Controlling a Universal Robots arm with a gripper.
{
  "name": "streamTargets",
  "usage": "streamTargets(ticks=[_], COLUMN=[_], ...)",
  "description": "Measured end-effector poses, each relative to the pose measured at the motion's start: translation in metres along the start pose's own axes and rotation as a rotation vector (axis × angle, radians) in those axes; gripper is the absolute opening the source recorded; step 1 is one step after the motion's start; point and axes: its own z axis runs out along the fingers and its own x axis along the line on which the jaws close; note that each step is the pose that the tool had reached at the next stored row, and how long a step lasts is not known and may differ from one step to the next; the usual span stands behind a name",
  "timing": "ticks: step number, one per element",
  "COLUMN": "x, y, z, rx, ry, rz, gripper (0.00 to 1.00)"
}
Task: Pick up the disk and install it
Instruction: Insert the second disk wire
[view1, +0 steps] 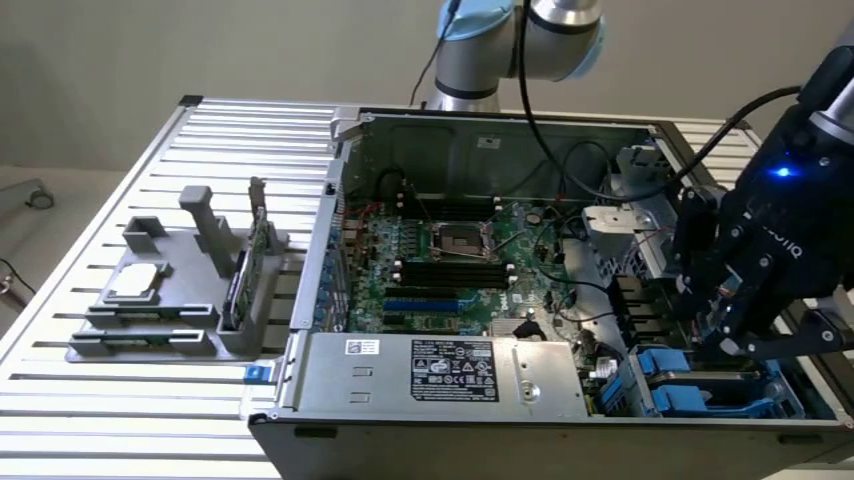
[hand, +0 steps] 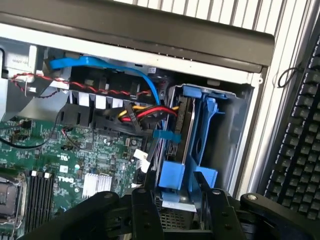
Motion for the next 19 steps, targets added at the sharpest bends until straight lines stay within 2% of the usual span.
streamTargets(ticks=[3,4,5,7,8,10,19], x=[0.001,0.002,0.002,0.003,0.003,0.004,0.004], y=[-0.0094,-0.0125,-0.0153,-0.0203,-0.0221,-0.0236,-0.0236], z=[-0.0024,-0.0031,-0.0041,-0.0063,-0.0073,-0.0077,-0.0079], rx=[-0.0001,-0.0003,-0.0003,-0.0005,-0.0005,-0.001,-0.0009], ry=[0.0006,0.0012,0.0014,0.0018,0.0019,0.0027,0.0029], rz=[-0.001,-0.001,-0.001,-0.002,-0.002,-0.003,-0.004], gripper=[0.4,0.33,0.33,0.21,0.21,0.11,0.11])
